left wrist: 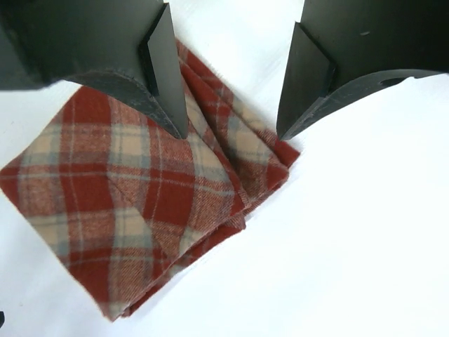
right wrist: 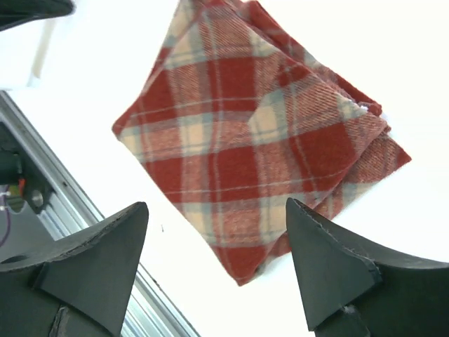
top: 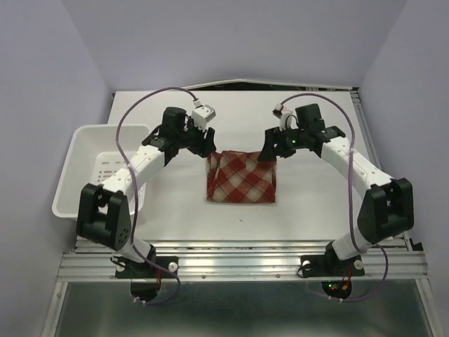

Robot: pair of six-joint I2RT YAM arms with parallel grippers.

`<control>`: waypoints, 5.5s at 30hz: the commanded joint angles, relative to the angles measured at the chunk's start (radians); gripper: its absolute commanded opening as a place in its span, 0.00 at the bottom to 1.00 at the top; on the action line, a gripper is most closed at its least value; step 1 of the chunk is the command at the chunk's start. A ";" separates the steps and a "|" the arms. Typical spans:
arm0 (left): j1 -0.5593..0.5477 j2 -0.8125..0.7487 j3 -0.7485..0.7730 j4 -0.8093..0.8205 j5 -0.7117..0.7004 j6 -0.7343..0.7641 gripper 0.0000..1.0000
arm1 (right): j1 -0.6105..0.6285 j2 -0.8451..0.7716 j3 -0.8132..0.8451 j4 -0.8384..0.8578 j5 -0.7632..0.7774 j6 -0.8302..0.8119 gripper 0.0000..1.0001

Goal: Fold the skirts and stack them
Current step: Fold the skirt, then neatly place the folded skirt to the corner

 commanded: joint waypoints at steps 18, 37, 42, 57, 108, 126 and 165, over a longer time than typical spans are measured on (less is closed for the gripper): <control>-0.022 -0.344 -0.224 -0.007 -0.444 -0.044 0.96 | 0.339 0.209 0.059 0.071 0.558 0.179 0.86; -0.013 -0.254 -0.121 -0.058 -0.263 0.040 0.99 | -0.322 0.222 -0.208 -0.102 0.500 -0.499 1.00; -0.013 -0.214 -0.100 -0.056 -0.222 0.034 0.98 | -0.549 0.267 -0.196 -0.102 0.505 -0.694 1.00; 0.006 -0.137 -0.031 -0.118 -0.179 0.068 0.98 | -0.622 0.849 0.655 -0.248 0.413 -0.754 1.00; 0.050 -0.171 0.141 0.031 -0.272 -0.009 0.98 | -0.490 0.359 0.660 -0.110 0.340 -0.104 1.00; 0.053 -0.140 0.075 -0.013 -0.383 -0.009 0.98 | -0.490 0.953 1.017 0.028 0.809 0.051 0.98; 0.062 -0.131 0.067 -0.036 -0.329 0.003 0.98 | -0.461 1.027 1.042 -0.176 0.420 -0.283 1.00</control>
